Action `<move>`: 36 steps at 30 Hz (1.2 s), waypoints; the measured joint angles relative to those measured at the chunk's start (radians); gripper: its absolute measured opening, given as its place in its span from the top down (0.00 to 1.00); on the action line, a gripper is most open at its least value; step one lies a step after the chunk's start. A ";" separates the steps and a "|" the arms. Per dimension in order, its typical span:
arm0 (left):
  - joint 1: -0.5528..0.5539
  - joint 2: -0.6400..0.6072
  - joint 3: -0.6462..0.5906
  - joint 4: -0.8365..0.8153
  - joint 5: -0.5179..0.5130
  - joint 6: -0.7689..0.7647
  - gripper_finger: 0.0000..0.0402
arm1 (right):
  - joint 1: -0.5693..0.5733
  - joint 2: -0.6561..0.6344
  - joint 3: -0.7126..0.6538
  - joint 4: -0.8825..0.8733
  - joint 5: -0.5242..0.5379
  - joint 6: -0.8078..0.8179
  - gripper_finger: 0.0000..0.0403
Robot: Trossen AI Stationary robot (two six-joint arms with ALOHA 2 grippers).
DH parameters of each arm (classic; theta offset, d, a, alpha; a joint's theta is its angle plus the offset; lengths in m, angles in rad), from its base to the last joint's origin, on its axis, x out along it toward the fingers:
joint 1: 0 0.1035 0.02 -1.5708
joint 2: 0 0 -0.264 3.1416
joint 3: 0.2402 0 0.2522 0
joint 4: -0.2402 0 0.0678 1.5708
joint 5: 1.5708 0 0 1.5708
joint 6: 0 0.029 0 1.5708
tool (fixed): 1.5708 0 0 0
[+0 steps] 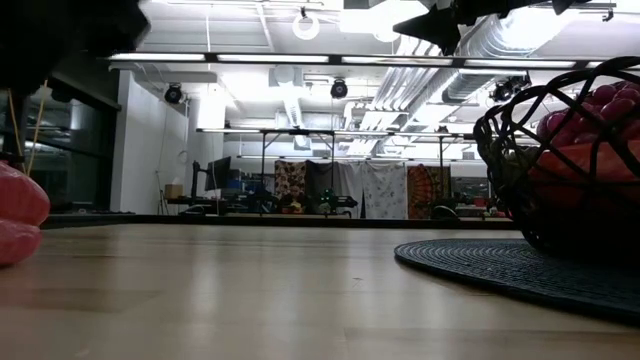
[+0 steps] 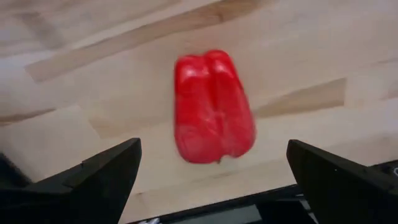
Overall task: Build produce basket
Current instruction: Put the red bell pepper into the basket
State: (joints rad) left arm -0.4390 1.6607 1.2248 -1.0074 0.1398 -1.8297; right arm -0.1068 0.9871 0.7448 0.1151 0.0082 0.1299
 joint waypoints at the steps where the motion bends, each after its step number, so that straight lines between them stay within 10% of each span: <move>1: 0.002 0.011 -0.010 0.026 0.005 0.000 0.02 | 0.000 0.000 0.000 -0.004 0.000 0.000 0.30; 27: 0.032 0.037 -0.277 0.431 0.127 -0.084 0.03 | 0.000 0.000 0.000 -0.030 0.107 -0.018 0.30; 36: 0.074 0.022 -0.277 0.436 0.175 0.059 0.32 | 0.000 0.000 0.000 -0.029 0.107 -0.016 0.30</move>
State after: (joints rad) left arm -0.3645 1.6832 0.9474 -0.5711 0.3145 -1.7712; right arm -0.1066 0.9871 0.7452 0.0856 0.1154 0.1134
